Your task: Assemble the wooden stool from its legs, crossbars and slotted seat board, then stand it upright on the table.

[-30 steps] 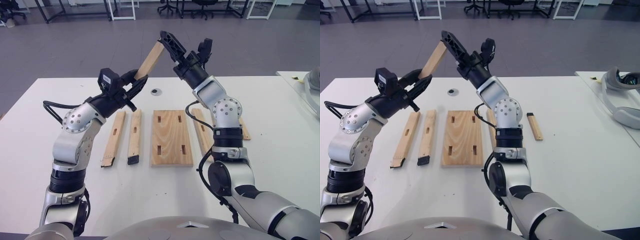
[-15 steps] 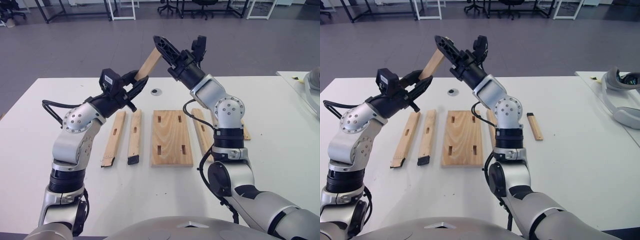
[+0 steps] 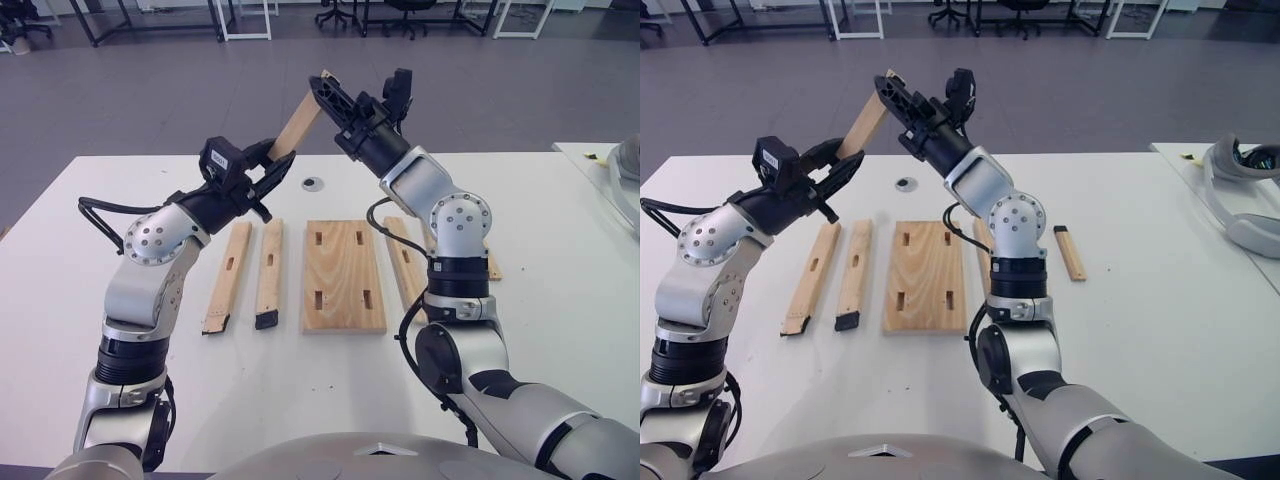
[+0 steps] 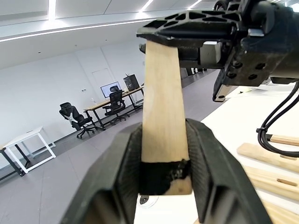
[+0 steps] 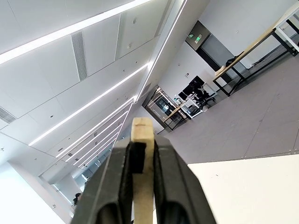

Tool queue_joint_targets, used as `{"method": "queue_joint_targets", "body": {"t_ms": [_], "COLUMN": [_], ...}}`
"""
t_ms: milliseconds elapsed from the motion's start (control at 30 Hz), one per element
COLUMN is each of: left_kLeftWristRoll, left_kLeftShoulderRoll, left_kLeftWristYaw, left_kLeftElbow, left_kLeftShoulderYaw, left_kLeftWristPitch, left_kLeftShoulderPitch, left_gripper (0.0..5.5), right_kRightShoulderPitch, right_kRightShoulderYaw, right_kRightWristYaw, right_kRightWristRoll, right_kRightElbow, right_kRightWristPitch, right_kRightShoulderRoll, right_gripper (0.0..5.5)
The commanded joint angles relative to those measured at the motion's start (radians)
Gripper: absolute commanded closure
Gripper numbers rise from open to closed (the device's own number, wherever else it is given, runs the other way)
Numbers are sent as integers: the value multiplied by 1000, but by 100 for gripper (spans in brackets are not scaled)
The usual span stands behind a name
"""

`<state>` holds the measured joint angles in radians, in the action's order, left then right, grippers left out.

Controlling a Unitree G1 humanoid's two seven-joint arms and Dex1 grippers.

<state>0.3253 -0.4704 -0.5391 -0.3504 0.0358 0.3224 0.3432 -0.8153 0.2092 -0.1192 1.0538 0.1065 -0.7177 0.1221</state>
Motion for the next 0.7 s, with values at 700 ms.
{"method": "queue_joint_targets", "body": {"t_ms": [700], "left_kLeftWristRoll": [-27], "left_kLeftShoulderRoll": [65], "left_kLeftWristYaw": [246], "left_kLeftElbow": [86], "left_kLeftShoulderYaw": [208], "left_kLeftWristPitch": [6], "left_kLeftShoulderPitch": [-78], "left_gripper": [218], "right_kRightShoulderPitch": [707], "right_kRightShoulderYaw": [-65], "right_kRightWristYaw": [124], "right_kRightWristRoll": [-618], "right_kRightElbow": [-344], "right_kRightWristPitch": [327], "right_kRightShoulderRoll": [-155], "right_gripper": [508]}}
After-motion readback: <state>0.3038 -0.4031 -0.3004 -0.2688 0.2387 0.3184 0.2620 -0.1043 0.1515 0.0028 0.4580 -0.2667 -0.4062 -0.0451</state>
